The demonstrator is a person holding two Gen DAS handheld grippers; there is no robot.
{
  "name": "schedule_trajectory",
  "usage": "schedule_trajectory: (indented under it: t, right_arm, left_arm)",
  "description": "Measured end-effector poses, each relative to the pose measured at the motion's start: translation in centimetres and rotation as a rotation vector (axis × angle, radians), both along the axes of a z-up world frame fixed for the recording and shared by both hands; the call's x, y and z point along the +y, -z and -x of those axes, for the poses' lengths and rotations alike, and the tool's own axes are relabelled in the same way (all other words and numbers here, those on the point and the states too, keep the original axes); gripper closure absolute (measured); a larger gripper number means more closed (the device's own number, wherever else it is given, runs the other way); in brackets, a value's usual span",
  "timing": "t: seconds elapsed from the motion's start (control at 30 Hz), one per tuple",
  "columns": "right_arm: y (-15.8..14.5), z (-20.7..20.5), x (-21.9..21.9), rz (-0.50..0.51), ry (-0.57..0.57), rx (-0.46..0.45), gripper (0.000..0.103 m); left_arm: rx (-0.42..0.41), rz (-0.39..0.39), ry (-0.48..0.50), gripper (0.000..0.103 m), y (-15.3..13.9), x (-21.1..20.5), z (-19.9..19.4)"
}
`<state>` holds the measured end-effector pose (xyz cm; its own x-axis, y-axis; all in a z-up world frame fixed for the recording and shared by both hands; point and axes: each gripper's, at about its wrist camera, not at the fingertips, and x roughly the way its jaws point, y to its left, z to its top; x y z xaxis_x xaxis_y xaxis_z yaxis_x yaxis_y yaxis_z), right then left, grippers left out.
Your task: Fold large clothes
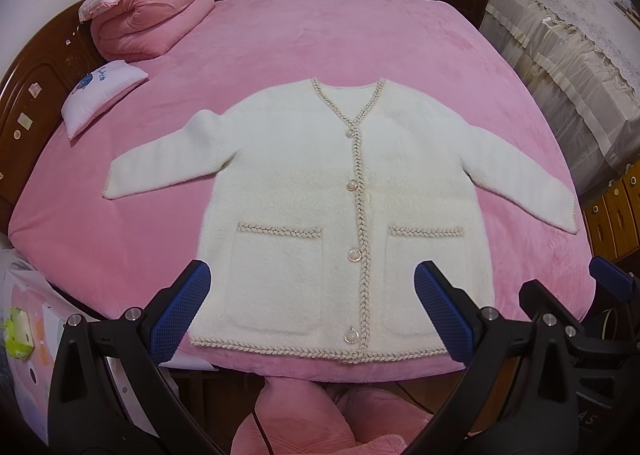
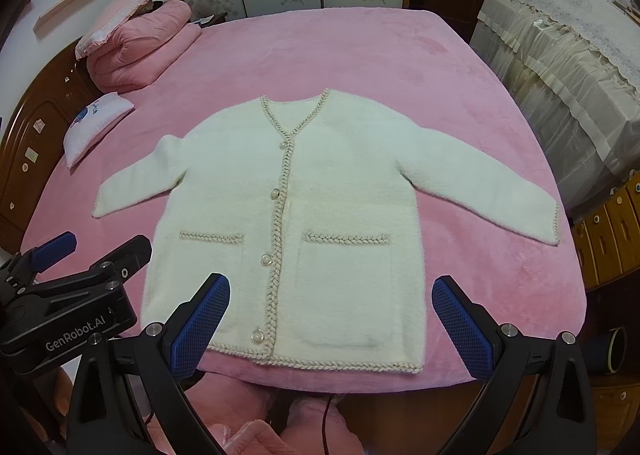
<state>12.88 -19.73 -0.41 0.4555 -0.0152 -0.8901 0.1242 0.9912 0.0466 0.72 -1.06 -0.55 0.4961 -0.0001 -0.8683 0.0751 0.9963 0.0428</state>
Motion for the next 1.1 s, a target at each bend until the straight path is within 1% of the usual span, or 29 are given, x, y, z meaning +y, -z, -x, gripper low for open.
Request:
schedule_trajectory:
  t: [0.17, 0.3, 0.5, 0.63, 0.73, 0.8, 0.83, 0.9, 0.97, 1.03, 1.1]
  right_arm:
    - [-0.1, 0.3, 0.3, 0.024, -0.012, -0.013, 0.0]
    - [-0.4, 0.8, 0.9, 0.035, -0.024, -0.023, 0.0]
    - [-0.1, 0.7, 2.7, 0.025, -0.066, -0.019, 0.0]
    - [0.2, 0.7, 4.2, 0.007, -0.081, -0.038, 0.0]
    - [0.6, 0.6, 6.3, 0.007, -0.12, -0.057, 0.0]
    - [0.9, 0.4, 8.4, 0.025, -0.152, -0.069, 0.0]
    - [1.1, 0.3, 9.6, 0.028, -0.17, -0.075, 0.0]
    - [1.6, 0.0, 12.1, 0.019, -0.203, -0.084, 0.0]
    - [2.4, -0.7, 15.0, 0.003, -0.247, -0.088, 0.0]
    - [3.6, -1.7, 18.3, -0.017, -0.283, -0.095, 0.0]
    - [4.7, -3.2, 21.9, -0.04, -0.295, -0.096, 0.001]
  left_arm:
    - [0.001, 0.011, -0.003, 0.003, 0.1, 0.2, 0.3]
    - [0.009, 0.037, -0.009, 0.005, 0.4, 1.0, 1.1]
    - [0.057, 0.107, -0.035, 0.005, 1.6, 3.3, 1.2]
    - [0.088, 0.193, -0.041, 0.005, 2.9, 5.4, 1.1]
    - [0.134, 0.31, -0.077, 0.005, 4.6, 8.5, 0.3]
    - [0.144, 0.363, -0.095, 0.005, 5.4, 10.2, -0.4]
    - [0.149, 0.391, -0.11, 0.005, 6.3, 11.7, -1.0]
    - [0.155, 0.409, -0.131, 0.005, 7.5, 13.9, -2.1]
    - [0.163, 0.433, -0.173, 0.005, 9.3, 17.2, -3.7]
    - [0.165, 0.448, -0.24, 0.006, 11.2, 20.9, -5.6]
    - [0.172, 0.451, -0.337, 0.006, 13.6, 25.4, -8.1]
